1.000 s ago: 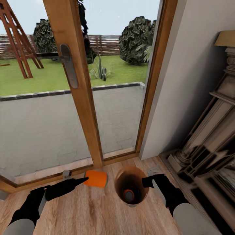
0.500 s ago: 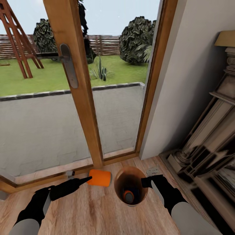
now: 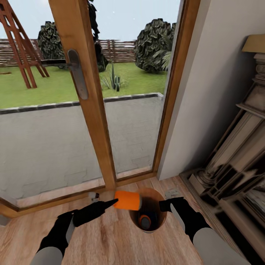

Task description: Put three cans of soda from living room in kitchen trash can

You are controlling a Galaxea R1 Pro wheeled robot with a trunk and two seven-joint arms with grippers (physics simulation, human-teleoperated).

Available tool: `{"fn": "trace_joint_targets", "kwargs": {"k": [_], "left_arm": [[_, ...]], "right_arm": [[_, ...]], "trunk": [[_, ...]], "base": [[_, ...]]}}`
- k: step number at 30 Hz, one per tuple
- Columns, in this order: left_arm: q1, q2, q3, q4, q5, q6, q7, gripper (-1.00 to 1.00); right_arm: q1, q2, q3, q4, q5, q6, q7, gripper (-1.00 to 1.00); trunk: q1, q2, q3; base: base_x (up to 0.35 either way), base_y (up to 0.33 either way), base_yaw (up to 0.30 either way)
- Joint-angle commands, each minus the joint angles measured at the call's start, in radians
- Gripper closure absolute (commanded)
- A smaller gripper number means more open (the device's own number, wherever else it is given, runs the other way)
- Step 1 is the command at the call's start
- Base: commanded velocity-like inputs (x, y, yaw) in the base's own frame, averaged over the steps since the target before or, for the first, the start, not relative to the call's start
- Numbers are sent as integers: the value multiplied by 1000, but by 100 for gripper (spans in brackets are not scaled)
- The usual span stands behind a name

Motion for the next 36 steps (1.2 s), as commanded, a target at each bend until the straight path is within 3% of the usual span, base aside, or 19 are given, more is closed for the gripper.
{"fn": "trace_joint_targets", "kwargs": {"k": [1,4,6,8,15,19,21,22,33,35,36], "left_arm": [[0,-3,0,1,-1,-1,1,100],[0,-17,-1,3,-4,-3,8,100],[0,-26,-2,4,-5,-5,47,100],[0,-31,-14,3,-3,-8,144,100],[0,-39,-33,7,-4,-23,263,100],[0,-46,-81,11,-4,-55,368,100],[0,-54,-89,11,-5,-59,383,100],[0,-56,-91,11,-5,-60,386,-100],[0,-62,-102,10,-3,-62,388,-100],[0,-57,-104,9,-3,-61,356,-100],[0,-35,-105,9,-3,-61,294,-100]], "right_arm": [[0,0,-1,0,-11,0,7,100],[0,3,-1,0,-11,0,7,100],[0,11,-1,0,-11,0,6,100],[0,19,-1,0,-11,0,5,100],[0,40,1,0,-11,0,1,100],[0,43,1,1,-10,1,-1,100],[0,43,1,1,-10,1,-1,100],[0,43,1,1,-10,1,-1,100],[0,44,1,1,-10,1,-1,100],[0,44,1,1,-10,1,-1,100],[0,44,1,2,-10,1,-1,100]], "trunk": [[0,0,0],[0,0,0],[0,0,0],[0,0,0],[0,0,0],[0,0,0],[0,0,0],[0,0,0],[0,0,0],[0,0,0],[0,0,0]], "base": [[0,0,0],[0,0,0],[0,0,0],[0,0,0],[0,0,0],[0,0,0],[0,0,0],[0,0,0],[0,0,0],[0,0,0],[0,0,0]]}}
